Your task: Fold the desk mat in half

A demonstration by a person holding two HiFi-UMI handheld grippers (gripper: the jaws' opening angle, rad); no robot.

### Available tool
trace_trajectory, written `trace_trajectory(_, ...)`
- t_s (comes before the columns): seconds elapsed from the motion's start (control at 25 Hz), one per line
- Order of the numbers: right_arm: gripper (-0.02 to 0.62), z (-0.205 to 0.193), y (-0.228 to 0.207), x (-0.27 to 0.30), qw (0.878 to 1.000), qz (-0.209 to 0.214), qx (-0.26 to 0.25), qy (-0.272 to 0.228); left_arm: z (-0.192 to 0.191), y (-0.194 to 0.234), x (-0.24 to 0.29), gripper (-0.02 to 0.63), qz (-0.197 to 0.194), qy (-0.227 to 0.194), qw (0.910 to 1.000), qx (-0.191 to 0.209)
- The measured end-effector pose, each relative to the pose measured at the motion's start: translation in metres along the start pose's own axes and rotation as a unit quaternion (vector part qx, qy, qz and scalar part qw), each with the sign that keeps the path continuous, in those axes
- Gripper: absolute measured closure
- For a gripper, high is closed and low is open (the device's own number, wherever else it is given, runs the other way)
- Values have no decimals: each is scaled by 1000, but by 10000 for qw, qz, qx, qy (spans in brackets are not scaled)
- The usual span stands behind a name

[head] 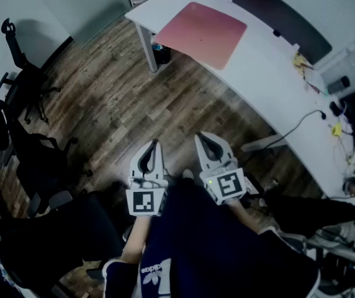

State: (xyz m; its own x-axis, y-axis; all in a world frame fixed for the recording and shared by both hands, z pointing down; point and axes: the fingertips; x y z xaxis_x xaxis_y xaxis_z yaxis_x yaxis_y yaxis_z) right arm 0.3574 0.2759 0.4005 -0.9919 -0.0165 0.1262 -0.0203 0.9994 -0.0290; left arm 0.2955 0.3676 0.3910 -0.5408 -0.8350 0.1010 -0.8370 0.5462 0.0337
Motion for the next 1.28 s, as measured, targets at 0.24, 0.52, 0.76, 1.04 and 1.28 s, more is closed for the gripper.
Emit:
trace_trajectory(0.24, 592, 3, 5, -1, 10000, 32, 2, -70, 1, -2, -2, 603, -15, -87, 10000, -46)
trace_trajectory(0.52, 592, 4, 6, -8, 9999, 85, -95, -23, 1, -9, -4, 603, -100, -102, 9999, -16)
trace_trajectory(0.76, 592, 0, 7, -12, 9998, 166, 51, -87, -4, -10, -10, 603, -79, -21, 10000, -38)
trace_trajectory(1.04, 592, -6, 13, 5, 9995, 179, 265, 1, -8, 9, -5, 603, -99, 27, 9999, -103)
trace_trajectory(1.28, 592, -6, 10, 51, 9996, 108, 238, 138, -4, 46, 22, 603, -222, 3, 9995, -244)
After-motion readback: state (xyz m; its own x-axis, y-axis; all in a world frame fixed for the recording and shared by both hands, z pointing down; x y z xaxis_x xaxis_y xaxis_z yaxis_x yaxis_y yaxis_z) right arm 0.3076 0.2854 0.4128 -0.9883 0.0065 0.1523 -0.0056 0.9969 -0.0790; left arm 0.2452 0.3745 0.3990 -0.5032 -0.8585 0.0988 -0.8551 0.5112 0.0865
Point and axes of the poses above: the fingertips, and each gripper's own axes: x forward along the fingers, y to its left, z out of its top, and after that the axes turned 4 degrees about z, right-handed
